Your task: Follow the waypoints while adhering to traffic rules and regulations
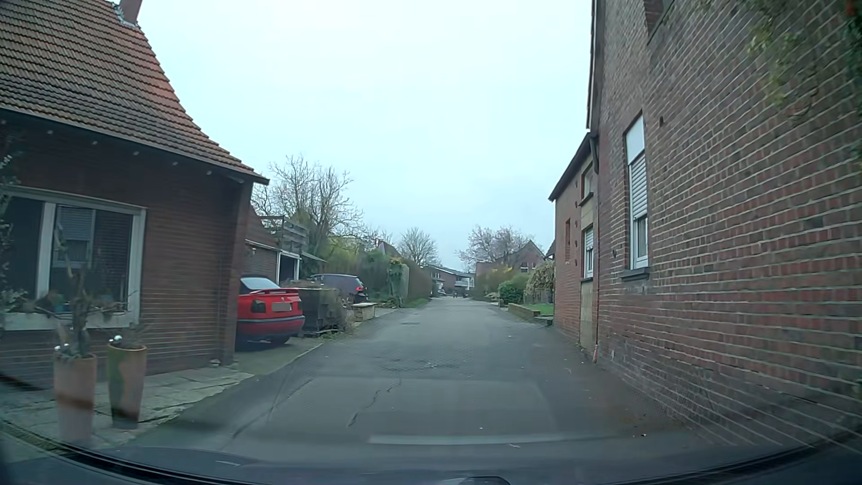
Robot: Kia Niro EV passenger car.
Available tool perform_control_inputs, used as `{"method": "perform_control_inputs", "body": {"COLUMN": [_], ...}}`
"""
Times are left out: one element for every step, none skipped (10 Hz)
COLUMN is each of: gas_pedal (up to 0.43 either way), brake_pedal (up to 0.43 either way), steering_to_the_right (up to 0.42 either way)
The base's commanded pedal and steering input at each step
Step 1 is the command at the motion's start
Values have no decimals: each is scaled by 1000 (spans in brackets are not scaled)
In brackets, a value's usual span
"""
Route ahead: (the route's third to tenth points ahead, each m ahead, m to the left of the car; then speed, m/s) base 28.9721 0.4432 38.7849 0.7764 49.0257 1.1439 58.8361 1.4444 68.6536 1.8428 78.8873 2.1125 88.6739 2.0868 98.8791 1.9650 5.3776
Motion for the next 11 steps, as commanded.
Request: {"method": "perform_control_inputs", "body": {"gas_pedal": [177, 177, 189, 189, 189, 189, 177, 169, 169, 157, 157], "brake_pedal": [0, 0, 0, 0, 0, 0, 0, 0, 0, 0, 0], "steering_to_the_right": [45, 31, 22, 20, 20, 18, 15, 15, 17, 19, 20]}}
